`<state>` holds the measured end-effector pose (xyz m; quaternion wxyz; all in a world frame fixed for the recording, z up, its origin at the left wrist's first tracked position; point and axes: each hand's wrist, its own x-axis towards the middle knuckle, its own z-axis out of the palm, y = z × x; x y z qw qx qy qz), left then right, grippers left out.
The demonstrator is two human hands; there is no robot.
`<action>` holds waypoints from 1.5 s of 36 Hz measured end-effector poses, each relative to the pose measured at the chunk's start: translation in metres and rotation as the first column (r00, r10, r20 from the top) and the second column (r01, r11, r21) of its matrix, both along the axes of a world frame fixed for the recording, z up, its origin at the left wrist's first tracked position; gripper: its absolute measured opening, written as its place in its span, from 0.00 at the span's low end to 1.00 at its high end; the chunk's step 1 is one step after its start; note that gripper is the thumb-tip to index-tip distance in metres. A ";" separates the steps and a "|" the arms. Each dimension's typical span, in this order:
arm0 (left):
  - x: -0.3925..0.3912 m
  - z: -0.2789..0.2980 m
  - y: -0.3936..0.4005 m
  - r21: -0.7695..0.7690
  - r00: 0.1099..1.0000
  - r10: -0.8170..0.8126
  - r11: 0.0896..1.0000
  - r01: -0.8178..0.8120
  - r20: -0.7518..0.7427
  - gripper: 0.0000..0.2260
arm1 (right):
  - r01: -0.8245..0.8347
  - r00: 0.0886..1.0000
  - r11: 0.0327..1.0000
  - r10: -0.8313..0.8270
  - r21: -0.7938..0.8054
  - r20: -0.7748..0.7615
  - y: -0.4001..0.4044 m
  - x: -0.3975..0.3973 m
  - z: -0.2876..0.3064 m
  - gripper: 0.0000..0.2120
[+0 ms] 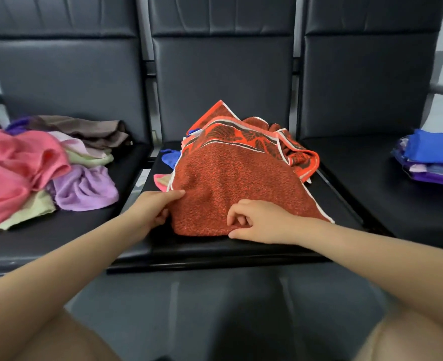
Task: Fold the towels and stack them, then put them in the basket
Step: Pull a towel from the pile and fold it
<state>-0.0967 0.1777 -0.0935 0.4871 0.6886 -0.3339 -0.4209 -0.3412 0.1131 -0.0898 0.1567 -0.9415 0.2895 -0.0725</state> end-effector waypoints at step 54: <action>-0.032 -0.013 0.031 -0.065 -0.028 0.100 0.814 0.578 0.995 0.12 | -0.027 0.968 0.899 0.133 -0.436 0.214 0.017 -0.007 0.003 0.07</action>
